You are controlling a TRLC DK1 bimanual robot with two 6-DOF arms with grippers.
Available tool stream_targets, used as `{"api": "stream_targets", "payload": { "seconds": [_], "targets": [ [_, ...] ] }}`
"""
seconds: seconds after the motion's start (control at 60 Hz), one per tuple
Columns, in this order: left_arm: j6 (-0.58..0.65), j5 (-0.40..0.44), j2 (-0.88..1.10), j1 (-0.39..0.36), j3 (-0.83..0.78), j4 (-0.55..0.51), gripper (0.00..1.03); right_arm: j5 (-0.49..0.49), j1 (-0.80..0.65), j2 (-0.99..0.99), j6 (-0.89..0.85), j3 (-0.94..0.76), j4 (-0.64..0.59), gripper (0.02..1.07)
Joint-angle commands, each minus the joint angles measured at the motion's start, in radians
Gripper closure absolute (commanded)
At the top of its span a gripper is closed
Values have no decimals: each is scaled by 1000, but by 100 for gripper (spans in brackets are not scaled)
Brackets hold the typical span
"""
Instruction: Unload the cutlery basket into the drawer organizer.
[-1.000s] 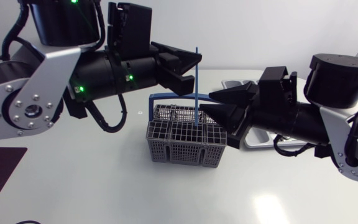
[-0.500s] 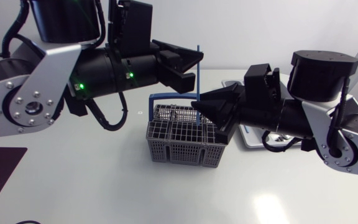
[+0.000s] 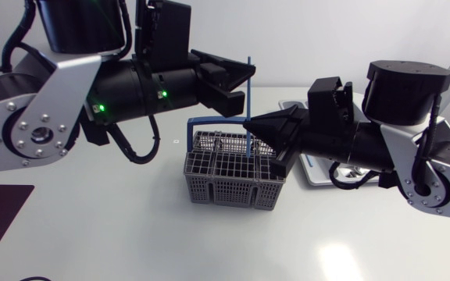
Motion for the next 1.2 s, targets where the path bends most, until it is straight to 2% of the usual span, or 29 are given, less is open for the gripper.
{"api": "stream_targets", "payload": {
  "seconds": [0.0, 0.067, 0.167, 0.183, 0.3, 0.517, 0.75, 0.967, 1.183],
  "targets": [
    [-30, 2, 16, 9, 21, 8, 85, -17, 19, 9, 2, 12, -9, 101],
    [-30, 2, 14, 9, 21, 8, 83, -24, 19, 4, -1, 11, -20, 101],
    [-29, 2, 11, 7, 26, 8, 60, -28, 25, 0, -2, 11, -35, 101],
    [-29, 2, 8, 7, 27, 8, 50, -28, 26, -2, -2, 11, -38, 101],
    [-23, -1, -4, 13, 33, 5, 3, -34, 26, -14, -4, 8, -66, 101],
    [29, -28, -55, 67, 33, -4, 4, -51, -27, -152, -15, -15, -181, 101],
    [137, -41, -88, 199, 12, -44, 4, -180, -339, -269, -7, -5, -298, 101],
    [220, -76, -97, 276, -48, -50, 4, -169, -495, -158, -2, 31, -305, 101],
    [267, -88, -102, 332, -94, -70, 4, -24, -524, 170, 16, 162, -294, 101]
  ]
}}
